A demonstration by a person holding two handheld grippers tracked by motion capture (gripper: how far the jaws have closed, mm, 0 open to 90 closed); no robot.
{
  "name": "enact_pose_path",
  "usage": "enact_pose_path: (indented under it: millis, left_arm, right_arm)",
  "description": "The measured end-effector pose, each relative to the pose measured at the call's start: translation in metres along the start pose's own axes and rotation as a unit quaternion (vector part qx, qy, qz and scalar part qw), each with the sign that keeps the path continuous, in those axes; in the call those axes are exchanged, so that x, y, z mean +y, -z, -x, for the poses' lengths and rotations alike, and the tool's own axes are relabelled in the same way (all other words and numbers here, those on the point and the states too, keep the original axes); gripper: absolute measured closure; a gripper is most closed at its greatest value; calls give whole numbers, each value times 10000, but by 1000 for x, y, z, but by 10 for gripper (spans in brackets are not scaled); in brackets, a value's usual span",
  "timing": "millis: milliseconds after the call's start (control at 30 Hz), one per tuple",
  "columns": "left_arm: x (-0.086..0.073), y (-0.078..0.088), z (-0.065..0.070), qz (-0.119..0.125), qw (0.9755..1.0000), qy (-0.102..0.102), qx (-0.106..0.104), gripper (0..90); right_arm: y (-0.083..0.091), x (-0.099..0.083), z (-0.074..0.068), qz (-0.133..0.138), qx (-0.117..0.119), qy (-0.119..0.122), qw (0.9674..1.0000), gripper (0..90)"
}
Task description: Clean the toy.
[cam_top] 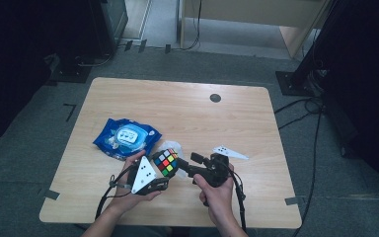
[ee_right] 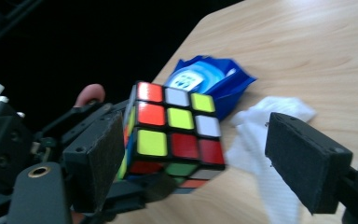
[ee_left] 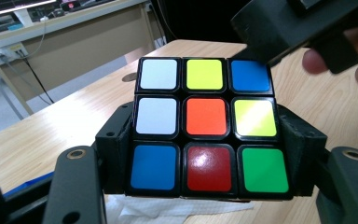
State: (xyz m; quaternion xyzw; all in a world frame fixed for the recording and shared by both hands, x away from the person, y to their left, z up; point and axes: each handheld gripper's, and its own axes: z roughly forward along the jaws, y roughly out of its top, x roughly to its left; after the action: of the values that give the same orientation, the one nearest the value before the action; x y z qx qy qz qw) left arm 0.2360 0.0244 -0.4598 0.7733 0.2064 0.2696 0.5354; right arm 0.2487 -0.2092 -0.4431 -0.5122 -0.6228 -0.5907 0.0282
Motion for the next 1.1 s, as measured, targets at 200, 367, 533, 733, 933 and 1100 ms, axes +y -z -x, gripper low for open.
enact_pose_path:
  millis: [200, 367, 533, 733, 933, 1100]
  left_arm:
    - [1, -1, 5, 63, 10000, -57, -1, 340]
    - [3, 0, 10, 149, 9998, -137, -31, 340]
    - [1, 0, 9, 196, 9997, -98, -112, 339]
    - [0, -3, 7, 120, 9997, -29, -200, 338]
    - [1, -4, 11, 3, 9999, 17, -106, 199]
    - [1, 0, 4, -76, 9998, 182, 15, 168]
  right_arm:
    - [-11, -5, 1, -170, 200, -267, 9993, 186]
    - [-20, -8, 1, -310, 310, -475, 9979, 212]
    - [-22, -10, 3, -358, 531, -763, 9950, 297]
    - [-18, -8, 4, -320, 515, -675, 9959, 345]
    - [-11, -1, 2, -187, 237, -277, 9992, 345]
    - [4, 12, 8, 131, -274, 101, 9995, 344]
